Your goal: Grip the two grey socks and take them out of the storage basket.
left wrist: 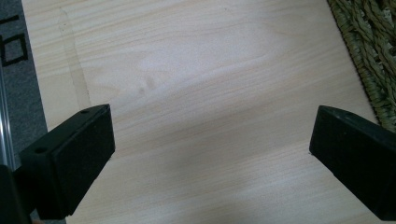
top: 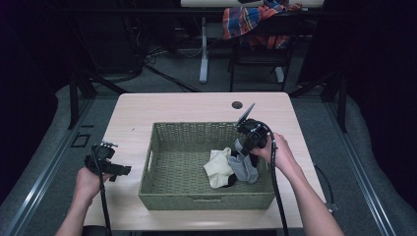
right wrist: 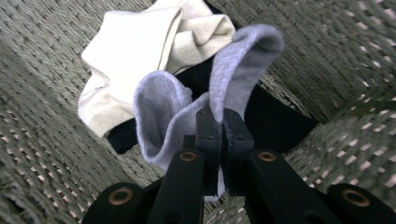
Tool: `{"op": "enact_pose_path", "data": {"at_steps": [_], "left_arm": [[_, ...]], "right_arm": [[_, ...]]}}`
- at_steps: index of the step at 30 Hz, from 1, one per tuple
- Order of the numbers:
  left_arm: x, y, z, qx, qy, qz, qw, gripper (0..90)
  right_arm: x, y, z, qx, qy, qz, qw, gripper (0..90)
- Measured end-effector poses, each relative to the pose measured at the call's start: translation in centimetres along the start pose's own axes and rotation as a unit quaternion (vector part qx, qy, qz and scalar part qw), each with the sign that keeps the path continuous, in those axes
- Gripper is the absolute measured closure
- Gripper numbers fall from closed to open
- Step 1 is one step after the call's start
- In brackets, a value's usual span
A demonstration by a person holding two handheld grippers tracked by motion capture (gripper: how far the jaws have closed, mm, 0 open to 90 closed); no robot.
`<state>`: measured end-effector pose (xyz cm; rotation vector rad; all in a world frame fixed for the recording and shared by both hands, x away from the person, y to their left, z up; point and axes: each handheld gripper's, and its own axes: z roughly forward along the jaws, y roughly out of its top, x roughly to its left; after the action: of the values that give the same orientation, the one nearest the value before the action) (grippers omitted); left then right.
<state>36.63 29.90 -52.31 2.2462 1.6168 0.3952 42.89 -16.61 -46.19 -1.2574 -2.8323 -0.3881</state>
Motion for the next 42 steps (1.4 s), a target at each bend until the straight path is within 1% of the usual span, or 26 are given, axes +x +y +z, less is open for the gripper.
{"op": "enact_pose_path", "data": {"at_steps": [1, 2, 5, 6, 8, 9, 11, 12, 15, 16, 18, 19, 25, 33, 34, 36, 39, 41, 42], "left_arm": [[0.0, 0.0, 0.0, 0.000, 0.000, 0.000, 1.0000, 0.4], [0.0, 0.0, 0.0, 0.000, 0.000, 0.001, 1.0000, 0.4], [0.0, 0.0, 0.0, 0.001, 0.000, 0.001, 1.0000, 0.4], [0.0, 0.0, 0.0, 0.001, 0.000, 0.001, 1.0000, 0.4], [0.0, 0.0, 0.0, 0.001, 0.000, 0.001, 1.0000, 0.4], [0.0, 0.0, 0.0, 0.001, 0.000, 0.002, 1.0000, 0.4], [0.0, 0.0, 0.0, 0.001, -0.001, 0.002, 1.0000, 0.4], [0.0, 0.0, 0.0, 0.001, -0.001, 0.001, 1.0000, 0.4], [0.0, 0.0, 0.0, 0.001, -0.001, 0.001, 1.0000, 0.4], [0.0, 0.0, 0.0, 0.001, -0.001, 0.001, 1.0000, 0.4], [0.0, 0.0, 0.0, 0.001, -0.001, 0.001, 1.0000, 0.4], [0.0, 0.0, 0.0, 0.001, -0.001, 0.001, 1.0000, 0.4], [-0.1, 0.1, 0.0, 0.000, 0.000, 0.002, 1.0000, 0.4], [-0.3, 0.3, 0.1, -0.002, 0.000, 0.003, 1.0000, 0.4], [-0.3, 0.3, 0.1, -0.002, 0.000, 0.003, 1.0000, 0.4], [-0.3, 0.3, 0.1, -0.002, 0.000, 0.003, 1.0000, 0.4], [-0.3, 0.3, 0.0, -0.002, 0.001, 0.003, 1.0000, 0.4], [-0.2, 0.2, -0.1, -0.001, -0.001, 0.003, 1.0000, 0.4], [-0.2, 0.2, -0.1, -0.002, 0.000, 0.002, 1.0000, 0.4]], "right_arm": [[-0.1, 0.0, -0.4, 0.007, -0.003, -0.008, 0.9999, 87.5], [-0.1, -0.1, -0.7, -0.001, 0.000, -0.004, 1.0000, 87.5], [-0.2, -0.2, -1.7, -0.012, -0.004, -0.005, 0.9999, 87.7], [-0.1, -0.3, -1.9, -0.017, 0.001, -0.002, 0.9999, 87.7], [0.0, -0.4, -2.6, -0.021, -0.002, -0.007, 0.9997, 87.7], [0.0, -0.4, -2.7, -0.026, 0.000, -0.004, 0.9996, 87.7], [0.2, -0.5, -3.2, -0.037, -0.004, -0.005, 0.9993, 87.7], [0.3, -0.5, -3.6, -0.041, 0.000, -0.006, 0.9991, 87.7], [0.5, -0.5, -4.1, -0.042, -0.004, -0.008, 0.9991, 87.7], [0.5, -0.5, -4.4, -0.052, -0.004, -0.010, 0.9986, 87.7], [0.6, -0.5, -4.6, -0.055, -0.001, -0.009, 0.9985, 87.7], [0.6, -0.6, -4.9, -0.055, -0.006, -0.010, 0.9984, 87.7], [0.9, -0.5, -5.7, -0.065, -0.001, -0.010, 0.9979, 87.6], [1.6, -0.5, -6.9, -0.071, -0.008, -0.015, 0.9974, 87.6], [1.8, -0.4, -7.3, -0.072, -0.009, -0.015, 0.9972, 87.6], [1.9, -0.3, -7.4, -0.072, -0.010, -0.016, 0.9972, 87.6], [2.3, 0.2, -7.9, -0.078, -0.010, -0.019, 0.9967, 87.6], [2.6, 0.4, -8.2, -0.074, -0.015, -0.028, 0.9967, 87.6], [2.8, 0.6, -8.2, -0.079, -0.010, -0.026, 0.9965, 87.6]]}}
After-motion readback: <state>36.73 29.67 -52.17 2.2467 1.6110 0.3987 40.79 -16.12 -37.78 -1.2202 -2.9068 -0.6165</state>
